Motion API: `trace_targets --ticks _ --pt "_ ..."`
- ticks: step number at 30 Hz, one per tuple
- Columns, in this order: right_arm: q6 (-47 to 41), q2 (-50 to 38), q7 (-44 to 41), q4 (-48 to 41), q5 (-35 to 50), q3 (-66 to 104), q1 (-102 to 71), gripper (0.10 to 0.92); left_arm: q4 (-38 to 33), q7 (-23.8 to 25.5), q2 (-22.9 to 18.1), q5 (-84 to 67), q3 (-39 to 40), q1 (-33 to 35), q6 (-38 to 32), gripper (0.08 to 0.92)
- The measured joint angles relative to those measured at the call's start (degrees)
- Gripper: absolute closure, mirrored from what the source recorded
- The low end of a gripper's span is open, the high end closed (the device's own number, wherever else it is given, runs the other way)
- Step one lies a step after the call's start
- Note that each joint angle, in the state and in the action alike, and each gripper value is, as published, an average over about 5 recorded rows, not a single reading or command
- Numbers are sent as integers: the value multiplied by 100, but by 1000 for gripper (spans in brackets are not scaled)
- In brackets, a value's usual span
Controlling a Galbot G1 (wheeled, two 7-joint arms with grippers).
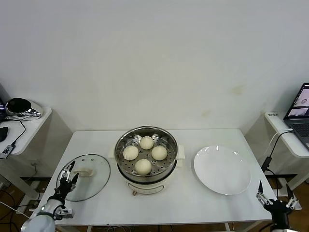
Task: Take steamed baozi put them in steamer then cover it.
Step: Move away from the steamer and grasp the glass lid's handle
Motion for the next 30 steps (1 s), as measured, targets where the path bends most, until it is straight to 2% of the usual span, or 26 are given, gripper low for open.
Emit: trace_targets --ticks 8,22,25,30 --pt "28 47 1 -38 -62 47 -33 203 531 -3 -19 116 230 -520 -31 177" --pt "65 85 -1 -233 -154 12 47 203 977 -5 -29 168 444 -1062 -21 180" --pt "66 81 -1 -275 -167 12 60 203 1069 -3 -37 159 468 -1129 -22 222" --pt "66 87 -2 -337 -206 -21 96 203 1228 -6 -58 125 501 -1221 -41 363"
